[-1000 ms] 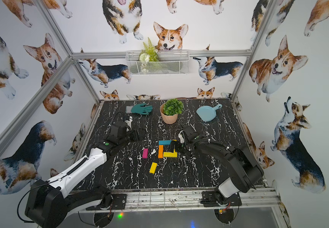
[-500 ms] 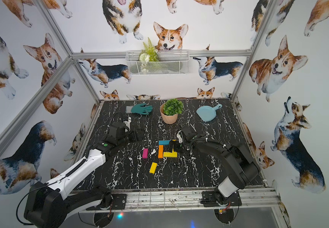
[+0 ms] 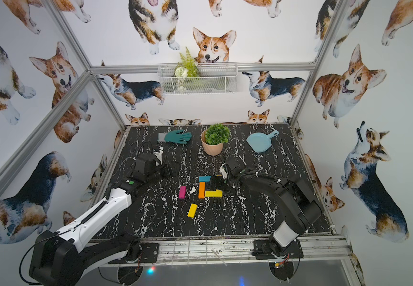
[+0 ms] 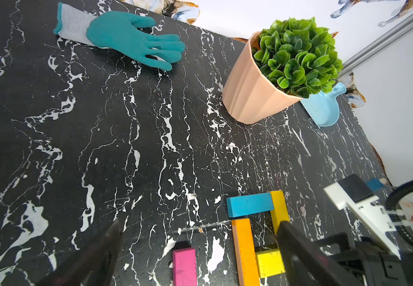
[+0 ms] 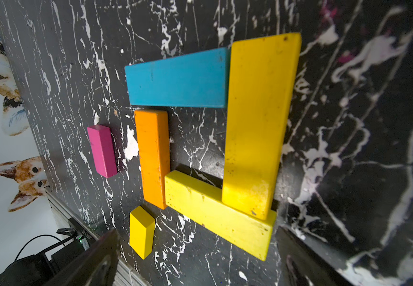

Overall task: Assemble the letter p with building blocks
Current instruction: Adjust the building block at the center of the board, then assemble the building block at the center of the board.

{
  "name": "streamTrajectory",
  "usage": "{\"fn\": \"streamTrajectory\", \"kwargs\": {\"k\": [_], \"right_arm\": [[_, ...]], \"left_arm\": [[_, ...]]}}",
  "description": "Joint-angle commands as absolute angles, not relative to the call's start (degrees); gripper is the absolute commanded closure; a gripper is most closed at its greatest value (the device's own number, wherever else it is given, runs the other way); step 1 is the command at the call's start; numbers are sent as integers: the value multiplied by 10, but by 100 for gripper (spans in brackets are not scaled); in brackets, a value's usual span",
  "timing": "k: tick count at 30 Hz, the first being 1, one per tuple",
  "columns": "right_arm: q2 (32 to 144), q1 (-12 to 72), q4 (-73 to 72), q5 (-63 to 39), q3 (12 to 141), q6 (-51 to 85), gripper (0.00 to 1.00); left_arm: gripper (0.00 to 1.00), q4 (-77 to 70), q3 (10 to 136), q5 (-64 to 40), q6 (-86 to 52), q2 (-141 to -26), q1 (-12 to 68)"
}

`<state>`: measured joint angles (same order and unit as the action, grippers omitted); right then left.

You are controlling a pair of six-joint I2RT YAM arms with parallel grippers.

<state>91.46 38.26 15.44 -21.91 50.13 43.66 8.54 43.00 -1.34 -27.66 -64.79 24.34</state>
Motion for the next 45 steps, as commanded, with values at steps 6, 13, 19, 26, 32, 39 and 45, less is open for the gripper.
{"fn": "streamTrajectory", "kwargs": {"k": [6,13,19,26,32,39,45], "right_arm": [[921,386,139,-225,511,450,0],[925,386,136,-226,512,450,0],[929,386,138,-226,518,448,0],[877,386,212,-165,541,407,0],[828,359,267,-119,560,376,0],[807,261,267,-175,564,358,0],[803,238,270,-199,561,353,0]], "left_arm": [[0,78,427,-15,-279,-644,240],[0,76,424,-18,-282,-646,239],[0,75,421,-19,-282,-645,238],[0,151,459,-12,-253,-672,237],[0,260,483,1,-229,-713,252],[3,353,500,49,-267,-742,316],[5,357,496,53,-308,-773,390]]}}
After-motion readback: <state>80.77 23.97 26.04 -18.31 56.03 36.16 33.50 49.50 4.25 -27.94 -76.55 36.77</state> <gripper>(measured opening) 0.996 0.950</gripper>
